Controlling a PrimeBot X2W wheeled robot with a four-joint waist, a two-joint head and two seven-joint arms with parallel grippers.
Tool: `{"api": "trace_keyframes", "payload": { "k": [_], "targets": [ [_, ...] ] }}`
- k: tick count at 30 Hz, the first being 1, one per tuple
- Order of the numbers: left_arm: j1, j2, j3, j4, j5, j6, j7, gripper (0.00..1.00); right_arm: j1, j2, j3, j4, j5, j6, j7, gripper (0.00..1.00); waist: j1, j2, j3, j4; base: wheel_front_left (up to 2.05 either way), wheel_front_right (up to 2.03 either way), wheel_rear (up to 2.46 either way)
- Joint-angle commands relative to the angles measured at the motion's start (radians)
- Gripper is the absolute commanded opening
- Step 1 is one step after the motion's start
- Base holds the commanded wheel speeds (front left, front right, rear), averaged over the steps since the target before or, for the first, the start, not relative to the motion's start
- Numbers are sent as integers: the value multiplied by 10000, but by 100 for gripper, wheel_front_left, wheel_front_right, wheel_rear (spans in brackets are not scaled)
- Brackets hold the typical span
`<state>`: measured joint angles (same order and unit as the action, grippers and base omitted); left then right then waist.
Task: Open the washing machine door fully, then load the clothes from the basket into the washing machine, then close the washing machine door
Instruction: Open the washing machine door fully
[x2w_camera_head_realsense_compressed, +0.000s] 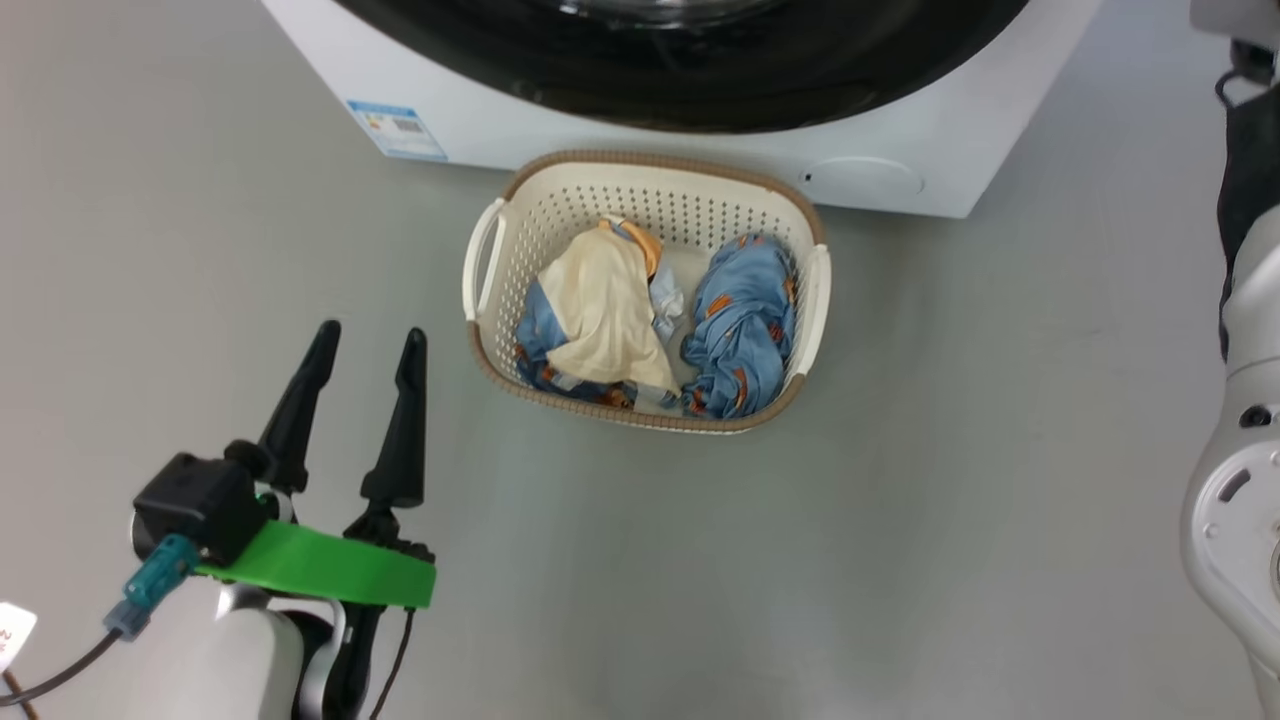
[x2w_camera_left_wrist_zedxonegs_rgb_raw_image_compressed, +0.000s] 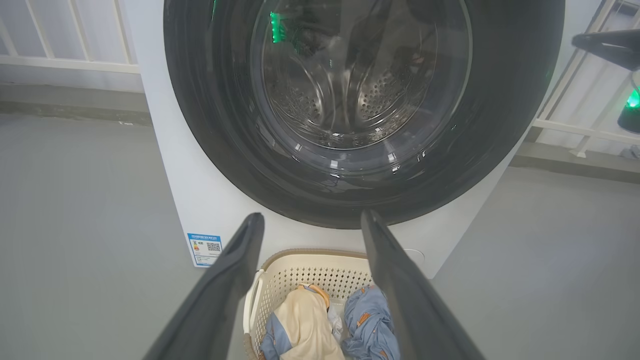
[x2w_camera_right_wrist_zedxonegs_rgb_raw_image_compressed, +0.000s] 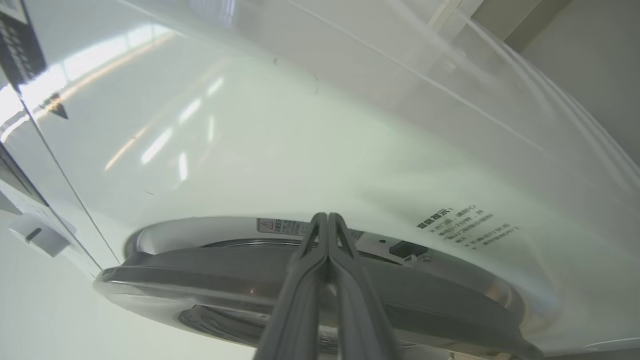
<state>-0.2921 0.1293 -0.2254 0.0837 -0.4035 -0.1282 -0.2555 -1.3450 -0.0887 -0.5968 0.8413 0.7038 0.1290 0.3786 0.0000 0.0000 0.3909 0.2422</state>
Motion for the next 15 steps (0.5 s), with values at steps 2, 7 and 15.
{"api": "trace_keyframes", "payload": {
  "k": [2,7,15],
  "targets": [
    [-351,150,264,-322,-104,-25,-63,100,-648,253,82,-143,-352,17,189,0,0,0,458,305,0,0,0],
    [-554,48,173,-330,-176,-25,-63,100,-1069,327,82,30,-828,17,504,0,0,0,740,408,0,0,0],
    [-821,-68,98,-321,-274,-25,-63,100,-1483,376,-19,165,-1205,17,818,0,0,0,1050,491,0,0,0]
  ]
}}
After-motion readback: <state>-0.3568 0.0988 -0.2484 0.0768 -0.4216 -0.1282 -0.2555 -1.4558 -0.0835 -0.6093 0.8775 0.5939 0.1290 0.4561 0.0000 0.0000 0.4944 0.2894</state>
